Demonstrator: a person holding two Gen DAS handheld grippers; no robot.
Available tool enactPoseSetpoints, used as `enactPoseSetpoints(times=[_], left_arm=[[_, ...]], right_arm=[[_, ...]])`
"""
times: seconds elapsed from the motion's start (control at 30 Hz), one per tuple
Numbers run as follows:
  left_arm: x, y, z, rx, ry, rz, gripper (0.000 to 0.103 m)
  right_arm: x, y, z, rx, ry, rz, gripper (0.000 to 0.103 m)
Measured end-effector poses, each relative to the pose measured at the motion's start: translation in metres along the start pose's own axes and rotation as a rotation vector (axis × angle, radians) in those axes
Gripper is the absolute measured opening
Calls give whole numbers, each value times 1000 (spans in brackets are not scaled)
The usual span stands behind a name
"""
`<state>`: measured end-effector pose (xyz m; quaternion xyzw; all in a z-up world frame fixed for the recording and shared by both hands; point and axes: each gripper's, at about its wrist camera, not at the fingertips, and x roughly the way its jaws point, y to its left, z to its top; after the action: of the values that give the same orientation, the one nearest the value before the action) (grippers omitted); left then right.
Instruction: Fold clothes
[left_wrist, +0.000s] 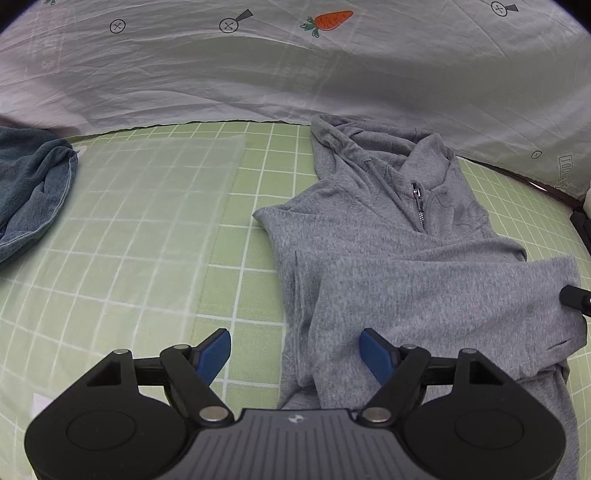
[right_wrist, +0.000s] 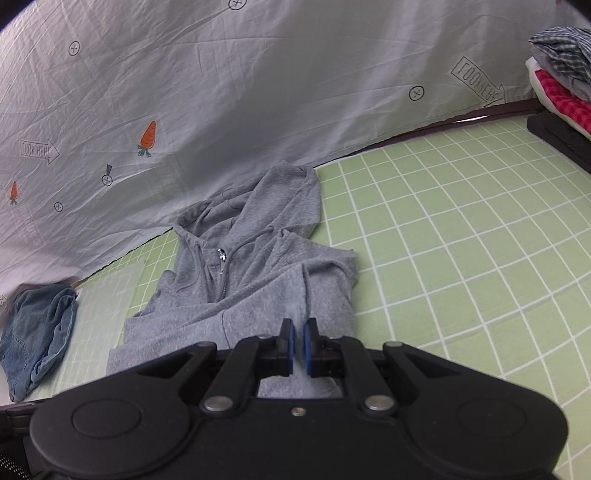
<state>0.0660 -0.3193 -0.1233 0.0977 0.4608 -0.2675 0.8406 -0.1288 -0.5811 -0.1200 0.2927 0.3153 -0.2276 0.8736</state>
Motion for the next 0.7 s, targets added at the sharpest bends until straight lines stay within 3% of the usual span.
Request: enactPoseSetpoints(times=[0.2, 0.27, 0.43, 0.5, 0.6, 0.67, 0.7], left_arm=[[7, 7, 0, -29, 21, 3, 81], [6, 9, 2, -37, 15, 1, 81], [11, 12, 5, -62, 27, -6, 83], [19, 13, 3, -66, 59, 7, 88], [24, 13, 6, -46, 80, 15, 93], [27, 13, 10, -22, 94, 21, 97], [28, 13, 14, -15, 99, 16, 97]], right_arm=[[20, 1, -7, -35, 54, -65, 10], [24, 2, -11, -60, 68, -94, 20], [28, 0, -21, -97, 88, -126, 29], [28, -3, -22, -90, 95, -139, 38], [30, -5, -18, -95, 113, -181, 58], [32, -4, -13, -109, 117, -215, 80], [33, -4, -10, -118, 114, -226, 83]])
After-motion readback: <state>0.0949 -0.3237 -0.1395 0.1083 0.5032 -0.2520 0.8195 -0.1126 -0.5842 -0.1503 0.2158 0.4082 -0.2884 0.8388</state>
